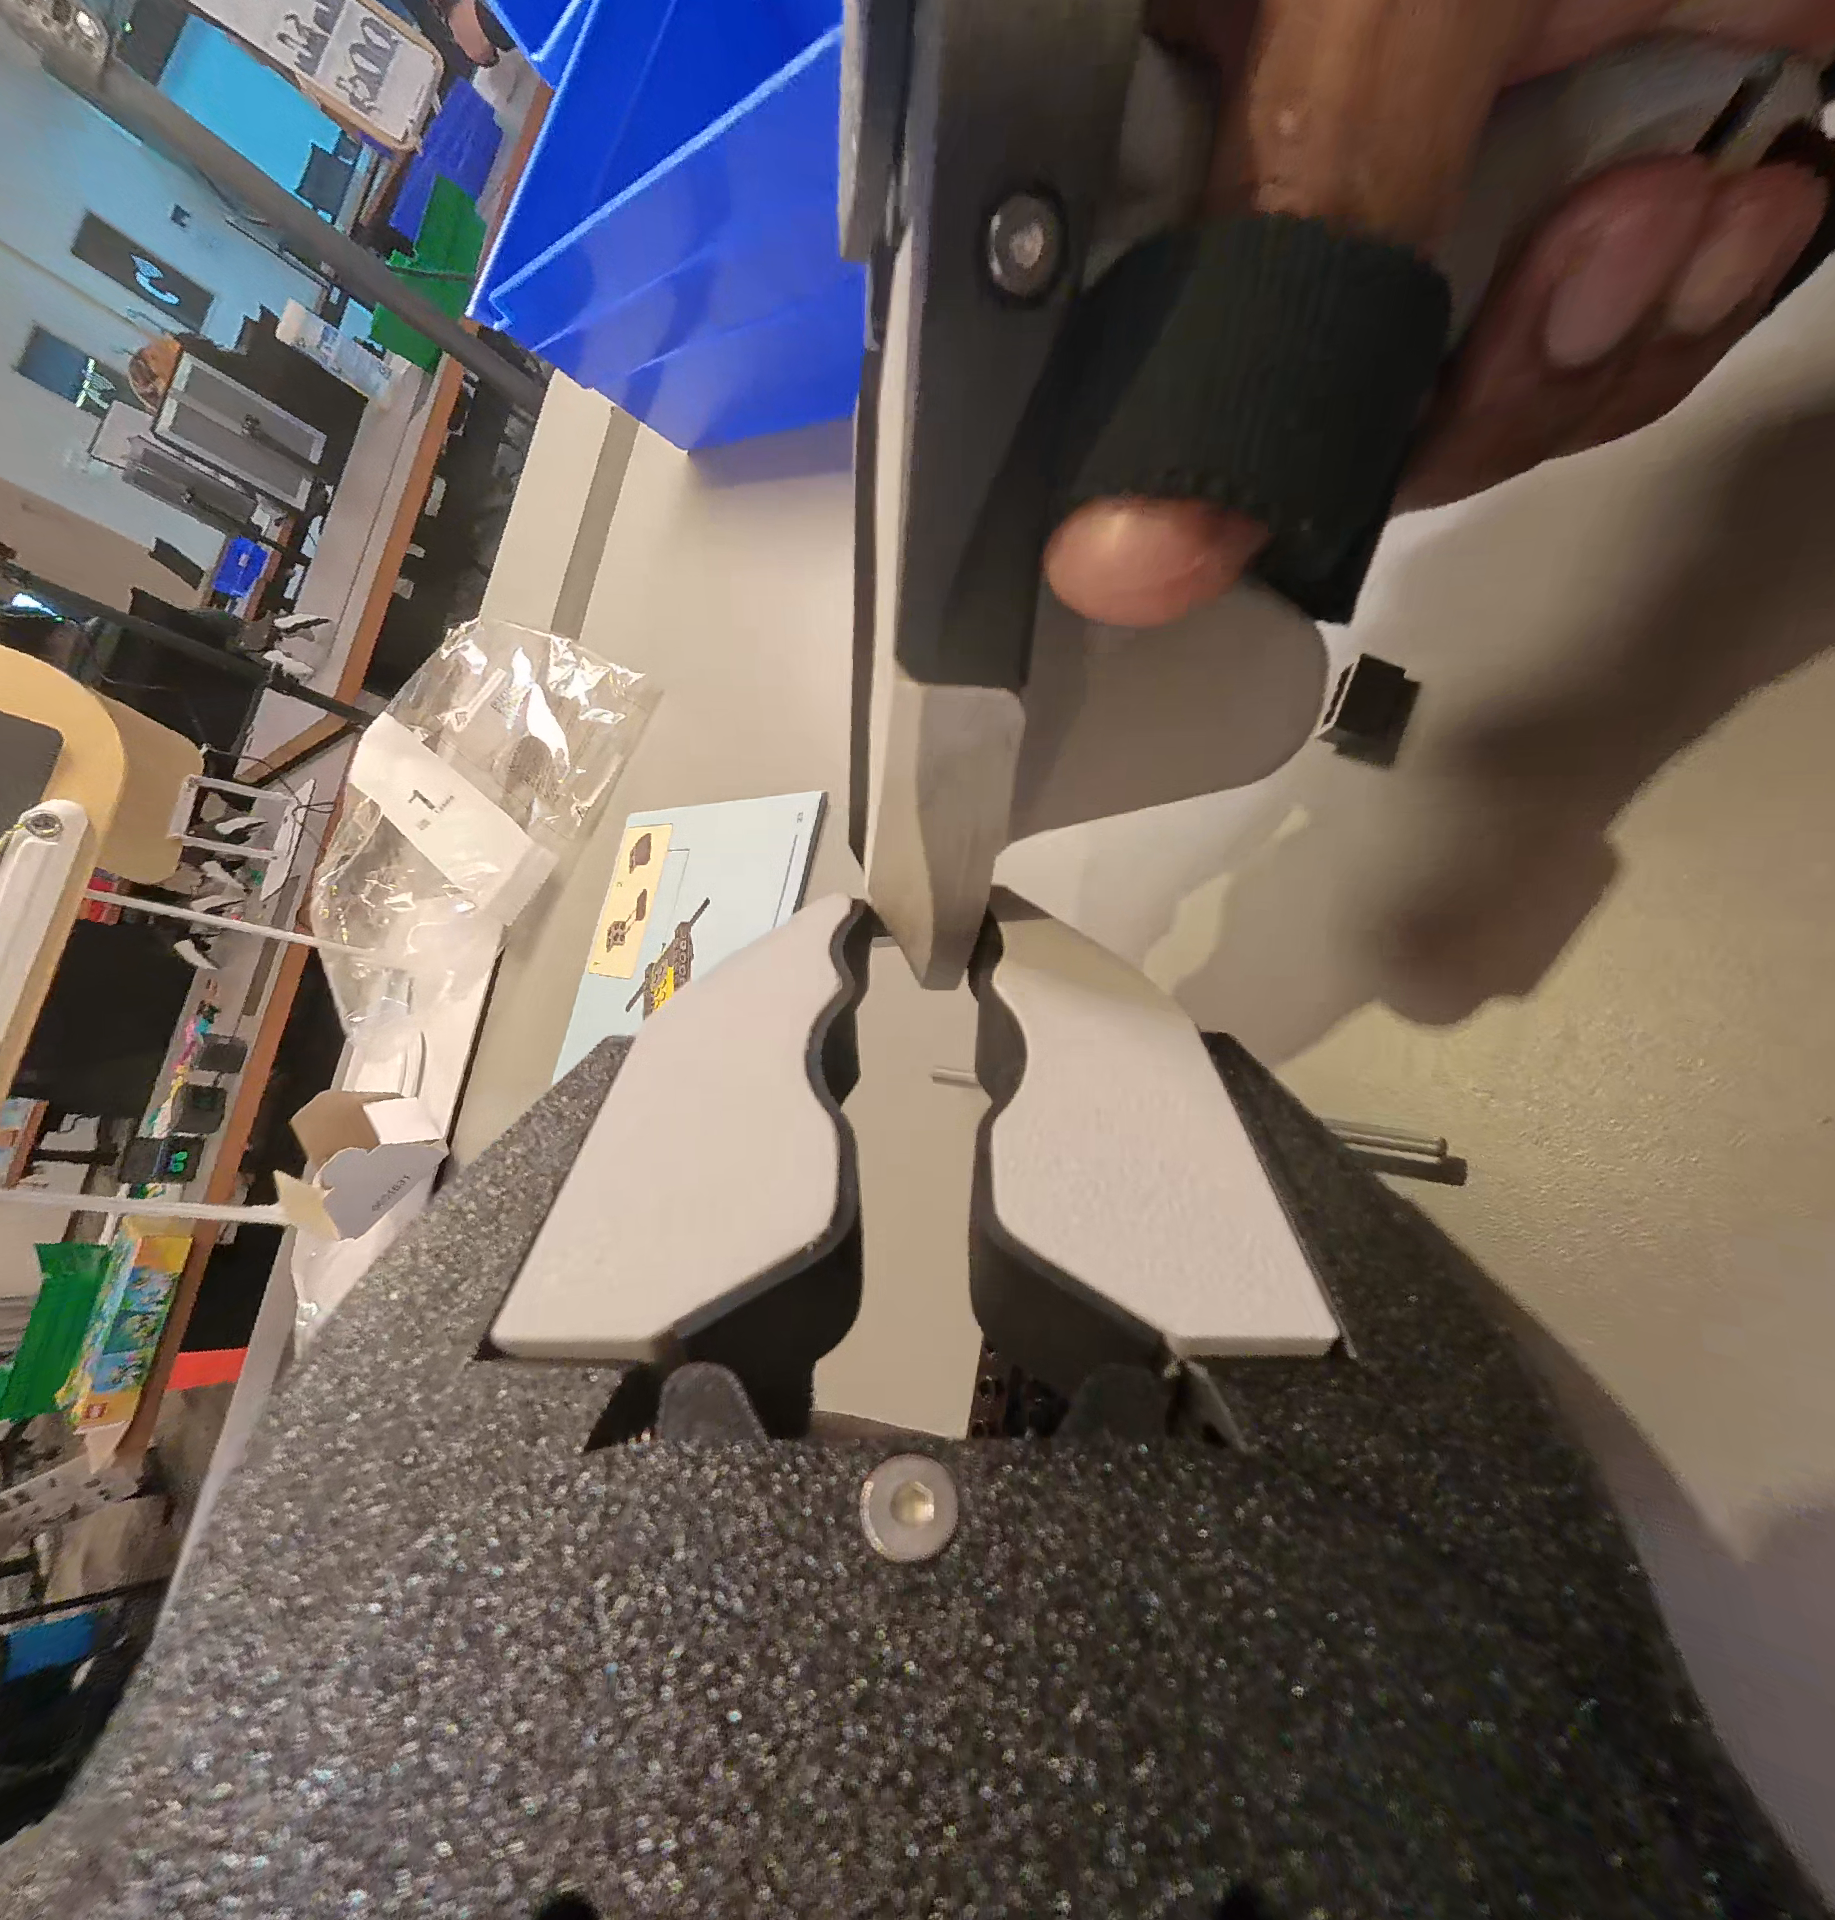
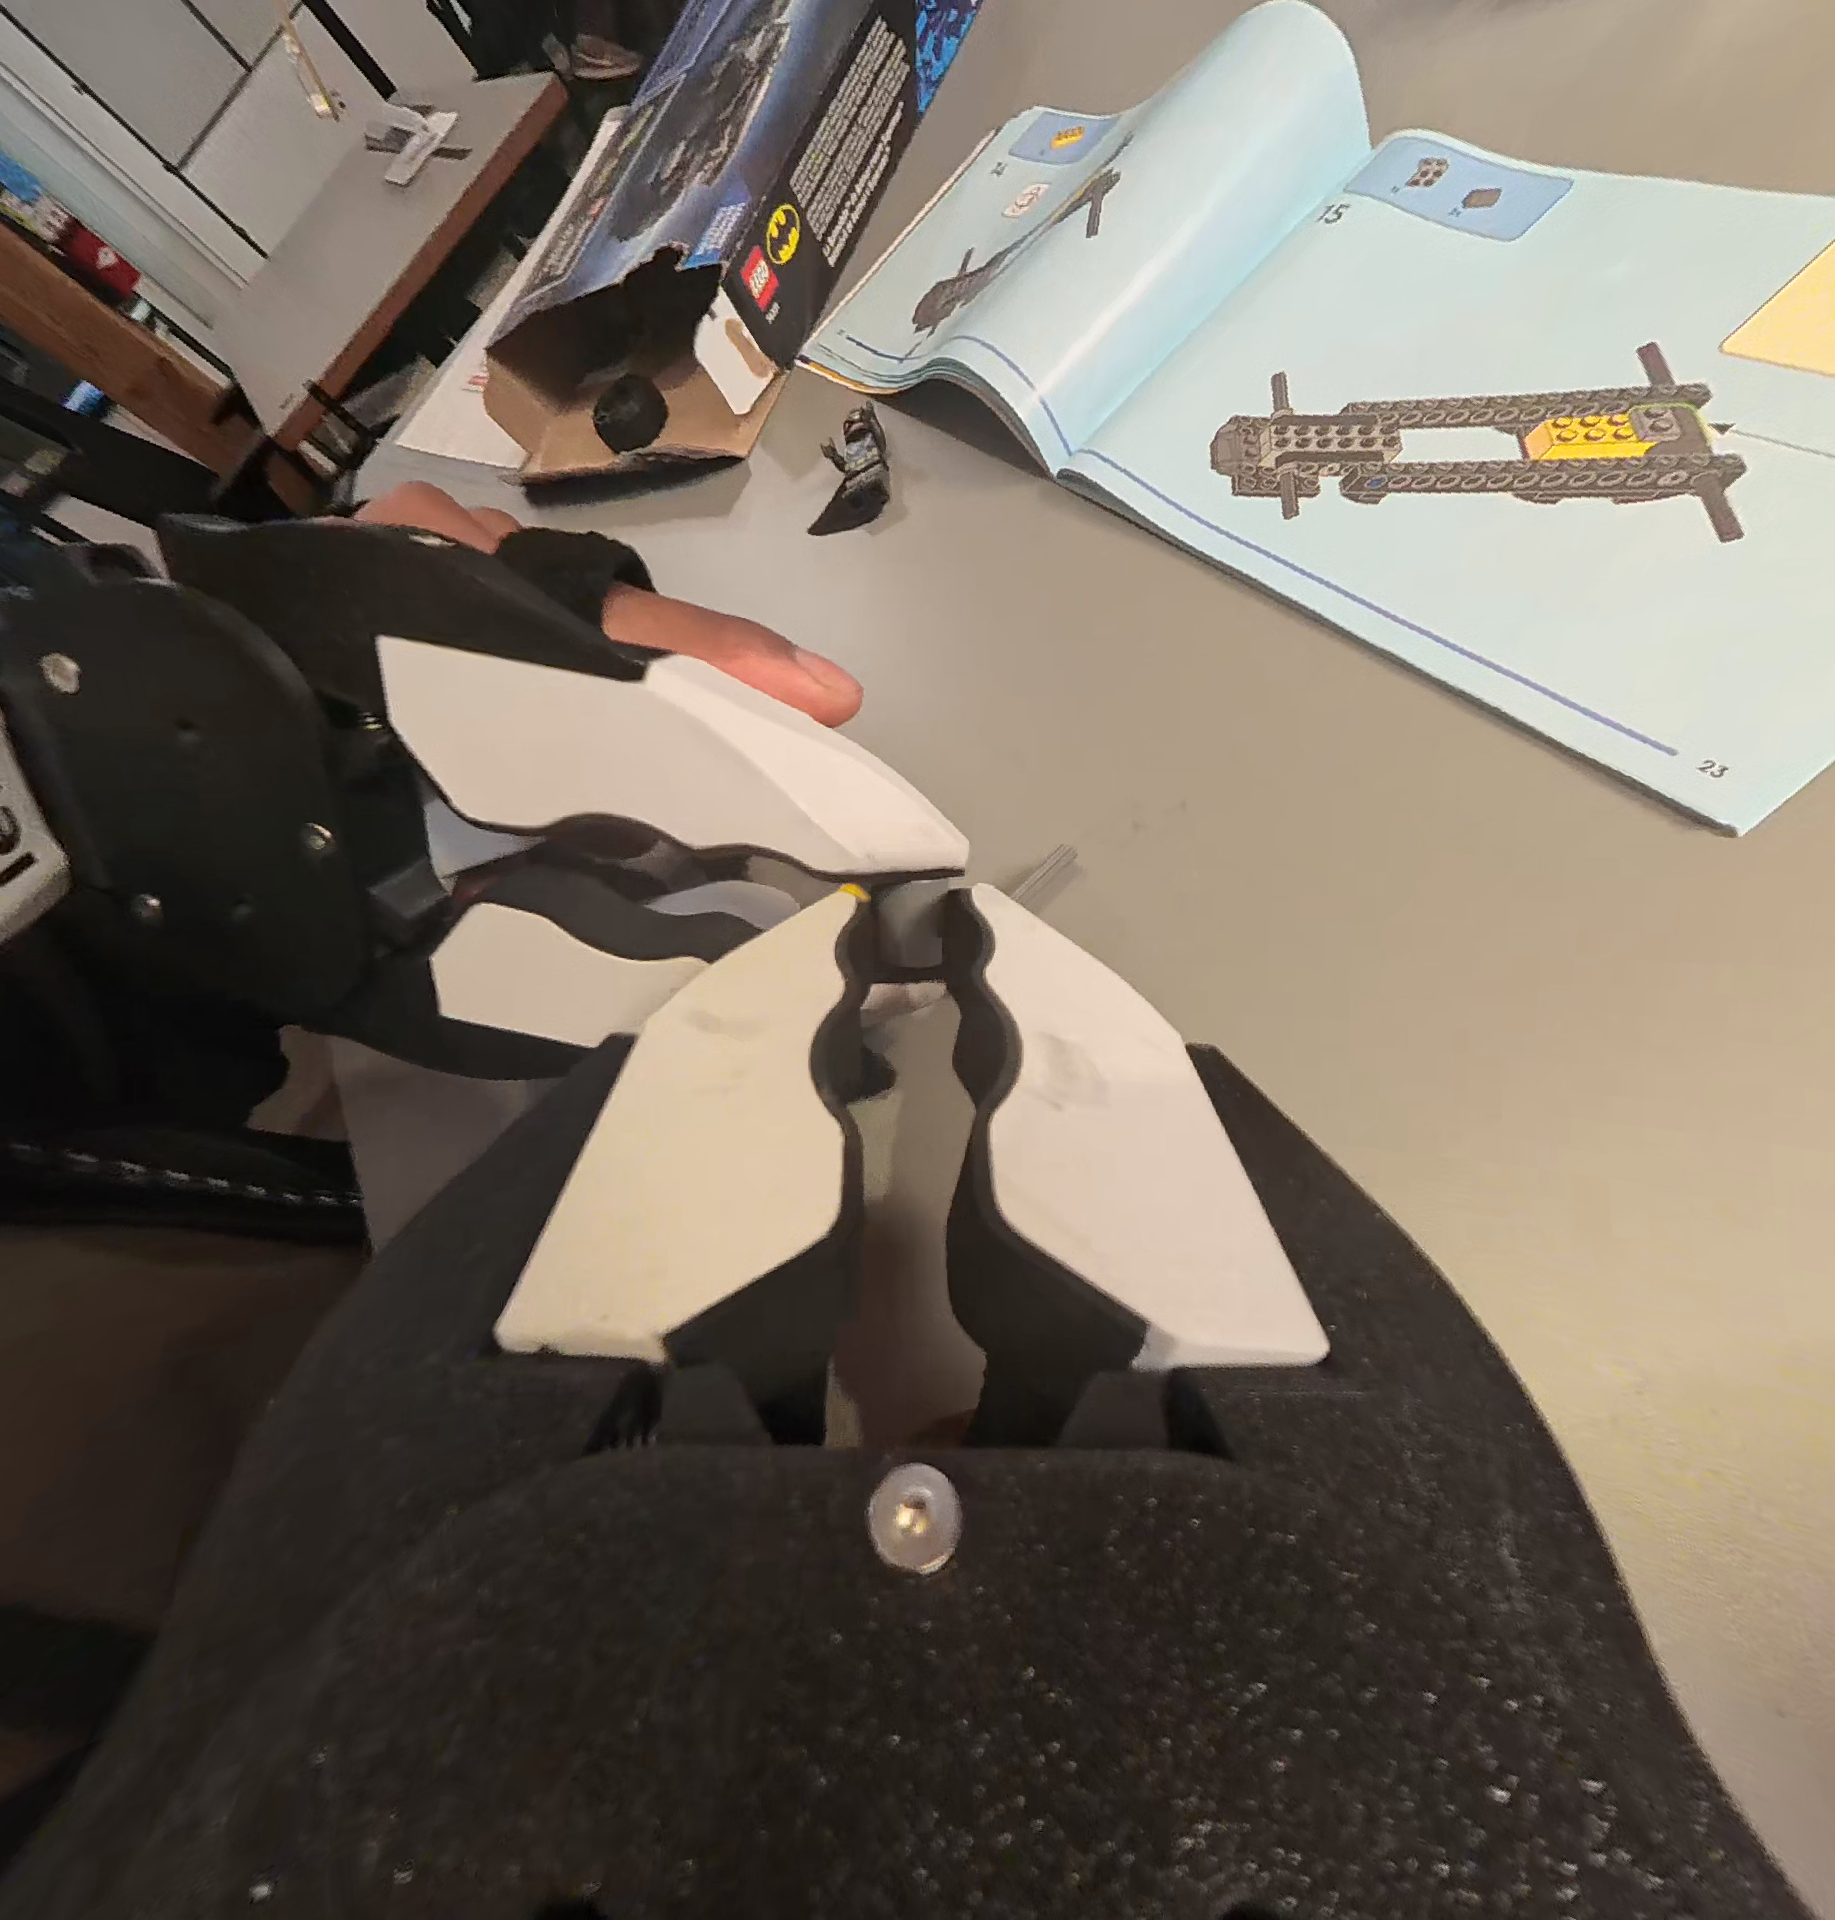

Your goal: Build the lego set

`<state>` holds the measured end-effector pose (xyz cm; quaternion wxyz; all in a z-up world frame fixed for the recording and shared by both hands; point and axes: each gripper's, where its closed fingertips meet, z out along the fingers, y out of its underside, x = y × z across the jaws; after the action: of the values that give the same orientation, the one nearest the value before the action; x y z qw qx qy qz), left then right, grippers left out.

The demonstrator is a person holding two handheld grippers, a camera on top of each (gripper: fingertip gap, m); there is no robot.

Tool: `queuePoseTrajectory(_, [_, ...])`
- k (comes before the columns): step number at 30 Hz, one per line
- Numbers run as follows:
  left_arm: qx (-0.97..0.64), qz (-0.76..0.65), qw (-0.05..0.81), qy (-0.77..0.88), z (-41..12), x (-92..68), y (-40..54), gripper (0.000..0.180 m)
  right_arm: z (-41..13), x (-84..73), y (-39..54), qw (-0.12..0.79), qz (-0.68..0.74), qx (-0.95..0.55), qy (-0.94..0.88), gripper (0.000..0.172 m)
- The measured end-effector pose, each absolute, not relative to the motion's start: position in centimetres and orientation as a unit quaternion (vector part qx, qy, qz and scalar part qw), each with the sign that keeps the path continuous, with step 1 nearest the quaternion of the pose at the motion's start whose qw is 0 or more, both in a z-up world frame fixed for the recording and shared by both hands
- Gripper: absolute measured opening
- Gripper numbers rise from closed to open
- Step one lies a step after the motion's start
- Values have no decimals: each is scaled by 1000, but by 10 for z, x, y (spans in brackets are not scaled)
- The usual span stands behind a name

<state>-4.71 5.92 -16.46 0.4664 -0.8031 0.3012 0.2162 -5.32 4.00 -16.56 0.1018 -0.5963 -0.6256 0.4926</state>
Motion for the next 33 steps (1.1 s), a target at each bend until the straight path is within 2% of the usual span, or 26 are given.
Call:
queuePoseTrajectory(5, [-789, 170, 503, 309, -160, -40, 58, 37, -154, -47, 37, 13, 567, -588, -577, 13])
queuePoseTrajectory(7, [-781, 153, 518, 313, -159, -38, 57, 39, -145, -43, 35, -41, 606, -577, -546, 13])
queuePoseTrajectory(13, [-740, 111, 581, 320, -145, -28, 55, 32, -124, -33, 26, -158, 685, -530, -475, 13])
queuePoseTrajectory(19, [-713, 90, 619, 317, -134, -25, 53, 28, -120, -30, 21, -190, 701, -515, -456, 13])
queuePoseTrajectory(22, [-700, 81, 634, 317, -129, -23, 50, 20, -119, -29, 20, -195, 704, -510, -453, 13])
queuePoseTrajectory(25, [-703, 73, 632, 318, -130, -23, 49, 18, -121, -29, 19, -184, 703, -506, -465, 15])
queuePoseTrajectory(28, [-715, 59, 617, 323, -134, -22, 48, 17, -134, -33, 25, -120, 674, -522, -509, 38])
queuePoseTrajectory(29, [-722, 59, 609, 323, -136, -23, 48, 17, -138, -34, 29, -87, 660, -525, -530, 41])
queuePoseTrajectory(33, [-763, 67, 559, 318, -151, -28, 50, 17, -142, -37, 51, 90, 596, -505, -617, 29])
